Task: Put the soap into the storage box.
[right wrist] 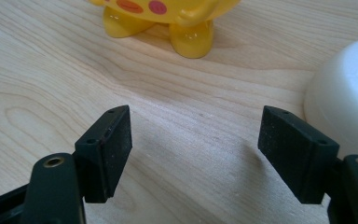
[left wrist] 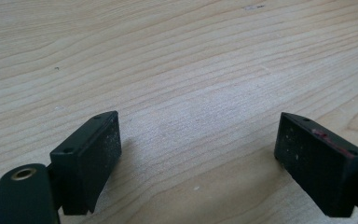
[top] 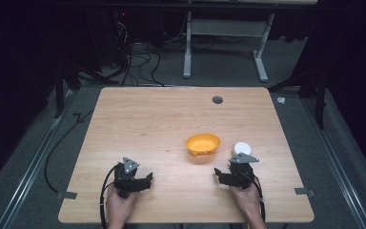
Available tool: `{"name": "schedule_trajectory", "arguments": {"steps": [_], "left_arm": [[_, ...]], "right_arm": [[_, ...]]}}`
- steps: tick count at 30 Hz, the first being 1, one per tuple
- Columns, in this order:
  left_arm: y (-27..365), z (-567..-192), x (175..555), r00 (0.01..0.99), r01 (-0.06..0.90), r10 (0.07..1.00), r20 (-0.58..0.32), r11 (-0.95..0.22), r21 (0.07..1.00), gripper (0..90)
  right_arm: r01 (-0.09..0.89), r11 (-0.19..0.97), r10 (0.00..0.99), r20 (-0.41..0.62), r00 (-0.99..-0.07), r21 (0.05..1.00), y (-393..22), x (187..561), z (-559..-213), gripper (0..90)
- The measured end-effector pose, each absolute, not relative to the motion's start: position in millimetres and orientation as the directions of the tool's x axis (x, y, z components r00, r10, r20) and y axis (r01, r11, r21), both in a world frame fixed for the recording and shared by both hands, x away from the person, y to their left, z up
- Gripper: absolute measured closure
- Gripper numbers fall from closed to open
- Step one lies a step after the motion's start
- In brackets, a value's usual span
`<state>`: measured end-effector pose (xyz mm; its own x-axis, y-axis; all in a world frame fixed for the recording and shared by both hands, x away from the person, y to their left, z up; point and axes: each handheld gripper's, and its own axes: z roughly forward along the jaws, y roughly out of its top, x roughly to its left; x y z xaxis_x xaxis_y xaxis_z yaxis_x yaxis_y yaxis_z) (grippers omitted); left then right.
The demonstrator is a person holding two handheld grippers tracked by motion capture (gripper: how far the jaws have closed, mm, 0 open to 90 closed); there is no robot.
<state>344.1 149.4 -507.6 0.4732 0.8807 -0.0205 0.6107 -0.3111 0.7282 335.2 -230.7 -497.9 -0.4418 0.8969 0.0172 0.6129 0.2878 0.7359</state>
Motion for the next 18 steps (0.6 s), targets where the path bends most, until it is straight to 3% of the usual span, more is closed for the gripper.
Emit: {"name": "schedule_trajectory", "arguments": {"steps": [18], "left_arm": [[149,-508,344,0.473,0.611,0.881,-0.021,-0.311,0.728,14.9]], "right_arm": [[0.588,0.259,0.898,0.032,-0.438,0.766,-243,319,-486,28.4]]}}
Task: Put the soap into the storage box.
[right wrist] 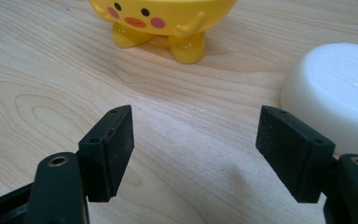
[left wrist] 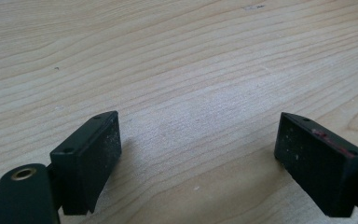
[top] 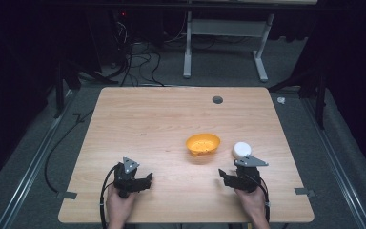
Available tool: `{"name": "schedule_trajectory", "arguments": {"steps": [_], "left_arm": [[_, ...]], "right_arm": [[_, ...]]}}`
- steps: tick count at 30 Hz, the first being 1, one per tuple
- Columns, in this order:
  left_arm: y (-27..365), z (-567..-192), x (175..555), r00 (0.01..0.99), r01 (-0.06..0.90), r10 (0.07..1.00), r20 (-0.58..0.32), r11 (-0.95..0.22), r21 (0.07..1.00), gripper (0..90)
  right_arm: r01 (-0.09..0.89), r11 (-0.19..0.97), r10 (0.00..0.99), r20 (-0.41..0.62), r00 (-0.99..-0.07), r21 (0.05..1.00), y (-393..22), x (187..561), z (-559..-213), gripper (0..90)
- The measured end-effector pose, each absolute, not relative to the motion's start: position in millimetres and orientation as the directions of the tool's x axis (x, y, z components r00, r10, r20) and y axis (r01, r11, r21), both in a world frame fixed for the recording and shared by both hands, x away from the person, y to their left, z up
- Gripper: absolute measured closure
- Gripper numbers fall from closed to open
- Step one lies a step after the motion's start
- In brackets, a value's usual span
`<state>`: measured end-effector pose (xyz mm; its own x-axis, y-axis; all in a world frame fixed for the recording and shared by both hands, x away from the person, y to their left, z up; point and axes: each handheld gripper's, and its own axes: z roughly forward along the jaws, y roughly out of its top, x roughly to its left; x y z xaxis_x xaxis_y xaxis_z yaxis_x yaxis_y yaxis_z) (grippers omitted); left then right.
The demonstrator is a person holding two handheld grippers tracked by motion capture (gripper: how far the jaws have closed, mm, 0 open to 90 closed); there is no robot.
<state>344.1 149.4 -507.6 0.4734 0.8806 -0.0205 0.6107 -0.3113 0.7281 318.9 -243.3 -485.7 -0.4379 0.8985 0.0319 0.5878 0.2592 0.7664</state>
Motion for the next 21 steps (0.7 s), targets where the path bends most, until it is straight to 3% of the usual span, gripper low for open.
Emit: {"name": "schedule_trajectory", "arguments": {"steps": [21], "left_arm": [[149,-508,344,0.473,0.611,0.881,-0.02,-0.311,0.728,14.9]], "right_arm": [[0.588,0.214,0.921,0.039,-0.387,0.78,-264,301,-481,28.7]]}}
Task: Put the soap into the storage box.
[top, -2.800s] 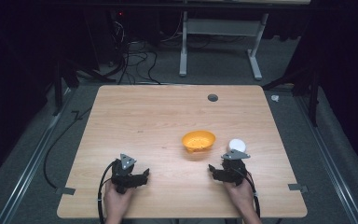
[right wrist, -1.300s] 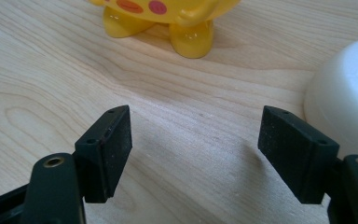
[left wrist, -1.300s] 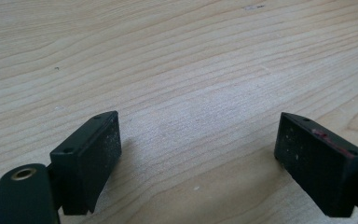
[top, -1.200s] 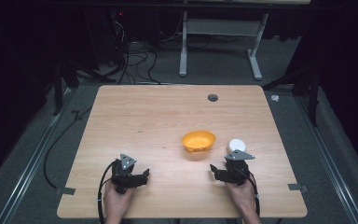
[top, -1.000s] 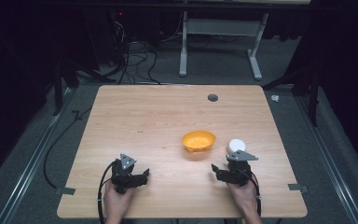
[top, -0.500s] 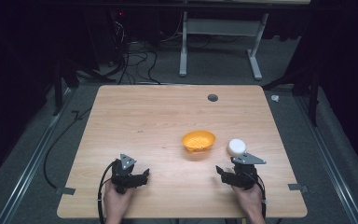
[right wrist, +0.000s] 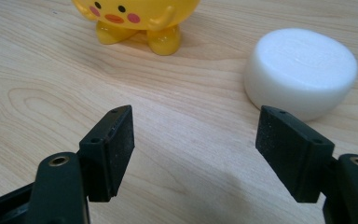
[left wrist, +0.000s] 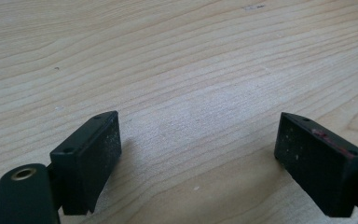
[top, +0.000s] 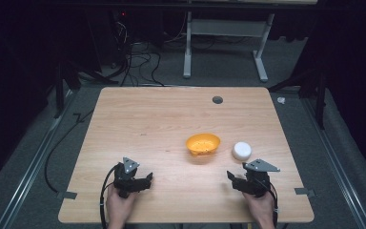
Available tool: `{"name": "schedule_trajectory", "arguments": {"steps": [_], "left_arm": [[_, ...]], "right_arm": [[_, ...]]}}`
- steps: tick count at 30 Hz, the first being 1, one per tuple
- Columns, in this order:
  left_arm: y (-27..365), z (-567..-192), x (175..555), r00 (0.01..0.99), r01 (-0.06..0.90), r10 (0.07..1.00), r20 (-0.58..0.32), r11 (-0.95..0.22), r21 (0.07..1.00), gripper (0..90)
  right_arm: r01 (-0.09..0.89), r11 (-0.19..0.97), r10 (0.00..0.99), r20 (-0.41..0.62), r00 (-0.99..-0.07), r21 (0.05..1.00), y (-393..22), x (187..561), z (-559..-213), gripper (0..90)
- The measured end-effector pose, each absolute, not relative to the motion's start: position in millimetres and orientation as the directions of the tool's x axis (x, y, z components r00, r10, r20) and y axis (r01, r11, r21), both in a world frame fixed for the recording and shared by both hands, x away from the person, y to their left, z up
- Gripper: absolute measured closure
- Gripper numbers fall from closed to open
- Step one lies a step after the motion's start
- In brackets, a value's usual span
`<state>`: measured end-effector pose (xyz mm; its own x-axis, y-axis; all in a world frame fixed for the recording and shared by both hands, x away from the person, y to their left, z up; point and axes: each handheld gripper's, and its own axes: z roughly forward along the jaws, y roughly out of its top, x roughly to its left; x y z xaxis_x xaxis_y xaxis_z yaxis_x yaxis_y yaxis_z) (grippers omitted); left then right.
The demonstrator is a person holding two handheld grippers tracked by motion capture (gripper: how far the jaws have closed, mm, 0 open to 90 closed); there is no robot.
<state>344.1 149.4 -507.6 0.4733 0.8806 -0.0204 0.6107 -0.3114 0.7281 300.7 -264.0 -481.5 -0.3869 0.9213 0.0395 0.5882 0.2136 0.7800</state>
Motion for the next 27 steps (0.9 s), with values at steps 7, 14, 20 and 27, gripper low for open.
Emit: {"name": "schedule_trajectory", "arguments": {"steps": [7,14,20,27], "left_arm": [[149,-508,344,0.473,0.611,0.881,-0.021,-0.311,0.728,14.9],[149,-508,344,0.473,0.611,0.881,-0.02,-0.311,0.728,14.9],[149,-507,344,0.474,0.611,0.88,-0.021,-0.312,0.727,14.9],[149,-508,344,0.474,0.61,0.88,-0.02,-0.312,0.728,14.9]], "right_arm": [[0.591,0.196,0.931,0.041,-0.362,0.782,-273,297,-482,28.7],[0.588,0.175,0.944,0.035,-0.328,0.789,-281,295,-481,28.6],[0.587,0.164,0.951,0.03,-0.307,0.793,-286,297,-481,28.7],[0.601,0.143,0.956,0.047,-0.289,0.786,-291,305,-482,26.8]]}}
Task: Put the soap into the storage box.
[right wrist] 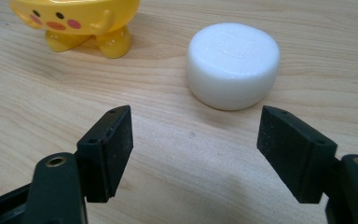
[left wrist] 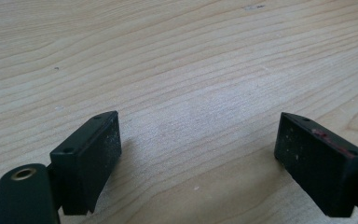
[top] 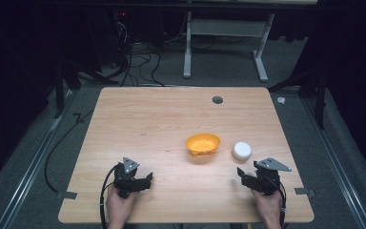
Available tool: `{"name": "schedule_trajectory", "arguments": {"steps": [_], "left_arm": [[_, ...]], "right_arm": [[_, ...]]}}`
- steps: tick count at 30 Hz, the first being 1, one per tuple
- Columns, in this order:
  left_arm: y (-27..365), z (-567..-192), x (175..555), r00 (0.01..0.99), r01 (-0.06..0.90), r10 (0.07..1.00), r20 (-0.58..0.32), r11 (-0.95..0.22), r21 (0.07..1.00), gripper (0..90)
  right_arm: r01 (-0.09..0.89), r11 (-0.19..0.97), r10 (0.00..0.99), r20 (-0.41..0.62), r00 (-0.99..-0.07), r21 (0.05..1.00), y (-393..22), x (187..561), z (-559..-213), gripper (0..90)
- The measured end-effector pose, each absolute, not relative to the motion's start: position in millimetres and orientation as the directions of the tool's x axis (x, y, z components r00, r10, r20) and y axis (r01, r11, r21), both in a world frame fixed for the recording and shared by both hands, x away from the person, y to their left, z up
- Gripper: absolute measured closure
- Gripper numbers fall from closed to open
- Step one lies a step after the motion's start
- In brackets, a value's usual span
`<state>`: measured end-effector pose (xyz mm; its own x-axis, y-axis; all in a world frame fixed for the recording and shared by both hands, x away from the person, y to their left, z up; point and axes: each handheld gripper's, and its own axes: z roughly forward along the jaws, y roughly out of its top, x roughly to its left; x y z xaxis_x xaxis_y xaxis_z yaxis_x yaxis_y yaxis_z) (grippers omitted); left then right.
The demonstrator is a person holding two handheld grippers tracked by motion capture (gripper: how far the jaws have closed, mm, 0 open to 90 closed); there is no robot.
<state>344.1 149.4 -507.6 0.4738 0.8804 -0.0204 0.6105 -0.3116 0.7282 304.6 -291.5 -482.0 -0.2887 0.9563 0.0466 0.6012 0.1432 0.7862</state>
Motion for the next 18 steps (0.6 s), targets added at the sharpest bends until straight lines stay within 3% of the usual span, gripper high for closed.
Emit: {"name": "schedule_trajectory", "arguments": {"steps": [18], "left_arm": [[149,-508,344,0.474,0.61,0.88,-0.02,-0.312,0.728,14.9]], "right_arm": [[0.623,0.132,0.967,0.037,-0.252,0.771,-293,342,-476,18.1]]}}
